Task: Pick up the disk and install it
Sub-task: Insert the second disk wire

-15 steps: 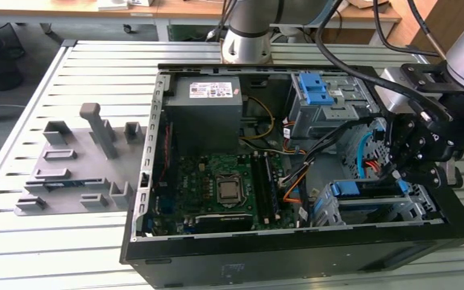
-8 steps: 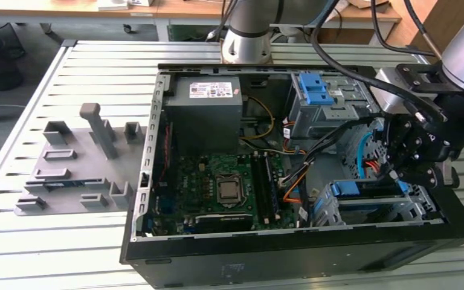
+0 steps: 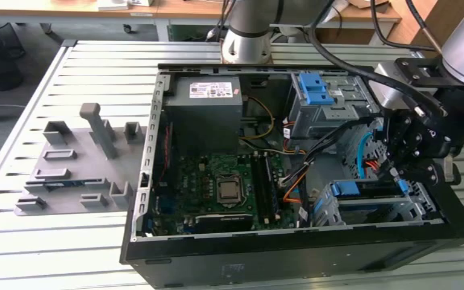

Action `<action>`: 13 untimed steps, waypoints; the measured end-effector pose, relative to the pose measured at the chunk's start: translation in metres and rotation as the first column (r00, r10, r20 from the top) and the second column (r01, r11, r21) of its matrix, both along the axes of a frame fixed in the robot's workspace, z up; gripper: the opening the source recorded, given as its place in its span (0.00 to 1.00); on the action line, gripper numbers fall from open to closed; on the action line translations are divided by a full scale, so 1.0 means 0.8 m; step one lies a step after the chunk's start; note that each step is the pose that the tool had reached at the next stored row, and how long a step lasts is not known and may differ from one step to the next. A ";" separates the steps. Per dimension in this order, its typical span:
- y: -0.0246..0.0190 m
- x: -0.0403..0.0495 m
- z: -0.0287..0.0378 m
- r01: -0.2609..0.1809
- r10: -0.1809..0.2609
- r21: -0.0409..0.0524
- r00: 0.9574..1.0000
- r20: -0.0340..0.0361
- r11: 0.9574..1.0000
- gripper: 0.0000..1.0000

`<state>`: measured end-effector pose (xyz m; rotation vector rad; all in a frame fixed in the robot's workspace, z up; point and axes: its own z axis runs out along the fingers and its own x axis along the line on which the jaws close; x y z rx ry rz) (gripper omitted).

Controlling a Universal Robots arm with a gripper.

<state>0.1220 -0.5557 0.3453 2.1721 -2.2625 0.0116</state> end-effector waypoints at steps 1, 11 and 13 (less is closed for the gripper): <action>0.0000 0.000 0.0029 0.000 0.000 0.000 1.000 0.000 1.000 0.11; 0.0000 -0.021 0.0094 0.000 0.000 0.000 1.000 0.018 1.000 0.11; 0.0000 -0.022 0.0159 0.000 0.000 0.000 1.000 0.019 1.000 0.11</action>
